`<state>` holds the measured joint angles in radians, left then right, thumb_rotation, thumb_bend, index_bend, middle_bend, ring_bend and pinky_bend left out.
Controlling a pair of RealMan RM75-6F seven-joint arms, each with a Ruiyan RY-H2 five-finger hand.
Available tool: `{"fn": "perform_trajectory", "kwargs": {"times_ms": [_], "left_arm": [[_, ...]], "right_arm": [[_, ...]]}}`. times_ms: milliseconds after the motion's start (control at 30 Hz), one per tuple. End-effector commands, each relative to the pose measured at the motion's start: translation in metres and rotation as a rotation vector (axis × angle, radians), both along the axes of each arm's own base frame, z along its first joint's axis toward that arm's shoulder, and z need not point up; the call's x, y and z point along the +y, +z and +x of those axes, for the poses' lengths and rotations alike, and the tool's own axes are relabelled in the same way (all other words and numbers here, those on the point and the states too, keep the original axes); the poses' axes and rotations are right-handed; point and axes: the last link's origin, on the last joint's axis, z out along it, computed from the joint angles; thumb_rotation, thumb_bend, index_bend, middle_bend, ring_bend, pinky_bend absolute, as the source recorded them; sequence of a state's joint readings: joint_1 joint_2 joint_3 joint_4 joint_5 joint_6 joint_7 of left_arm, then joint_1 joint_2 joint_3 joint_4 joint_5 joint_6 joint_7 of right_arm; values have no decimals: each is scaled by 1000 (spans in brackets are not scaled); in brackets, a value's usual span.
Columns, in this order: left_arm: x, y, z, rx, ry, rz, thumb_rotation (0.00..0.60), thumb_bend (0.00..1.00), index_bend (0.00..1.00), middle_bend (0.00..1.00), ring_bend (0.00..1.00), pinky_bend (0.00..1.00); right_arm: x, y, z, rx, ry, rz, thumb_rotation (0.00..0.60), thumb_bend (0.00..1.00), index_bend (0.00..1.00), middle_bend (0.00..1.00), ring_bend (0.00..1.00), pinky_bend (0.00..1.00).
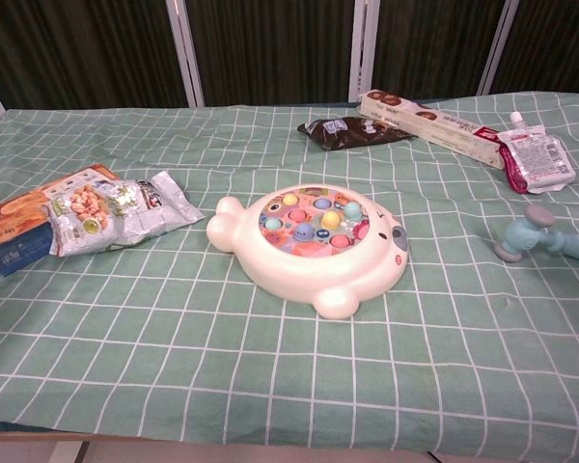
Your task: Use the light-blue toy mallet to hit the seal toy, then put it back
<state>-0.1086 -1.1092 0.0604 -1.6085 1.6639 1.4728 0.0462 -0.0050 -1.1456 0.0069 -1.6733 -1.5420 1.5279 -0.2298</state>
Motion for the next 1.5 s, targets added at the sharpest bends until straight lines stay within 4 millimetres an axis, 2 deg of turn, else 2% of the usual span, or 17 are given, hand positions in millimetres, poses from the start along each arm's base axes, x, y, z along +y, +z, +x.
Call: {"fn": "perform_trajectory", "kwargs": {"times_ms": [33,200,333,467,567,700,967,1167,1500], "left_arm": [[1,-1,0,-1,0,-4,600,373,0,0,0,108],[2,0,0,-13,-2,-9,600,372,0,0,0,108],[1,2,0,-26,-8,-11,600,372,0,0,0,108],[0,4,0,-35,-17,-12,600,372,0,0,0,108],[-1,5,0,-38,-23,-11,600,372,0,0,0,109],[-2,3,1,-31,-30,-19,600,378,0,0,0,108],[-2,-1,2,-17,-27,-34,600,390,0,0,0,108],[-2,0,2,-27,-28,-30,600,393,0,0,0,107],[-3,0,2,-30,-36,-33,600,405,0,0,0,107]], "right_arm": [[-2,-1,2,-7,19,3,600,297,0,0,0,0],[-6,-7,10,-97,117,24,600,297,0,0,0,0],[-32,-10,3,-161,142,-12,600,297,39,0,0,0],[-67,-15,-7,-232,108,-15,600,299,200,0,0,0],[-85,-20,-13,-264,78,-9,600,351,330,0,0,0],[-96,-32,-17,-304,48,-21,600,370,442,2,0,0],[-109,-64,-26,-367,-36,64,600,400,576,61,0,0],[-123,-78,-24,-387,-59,73,600,445,578,78,0,0],[-138,-84,-22,-358,-91,81,600,494,593,97,0,0]]}}
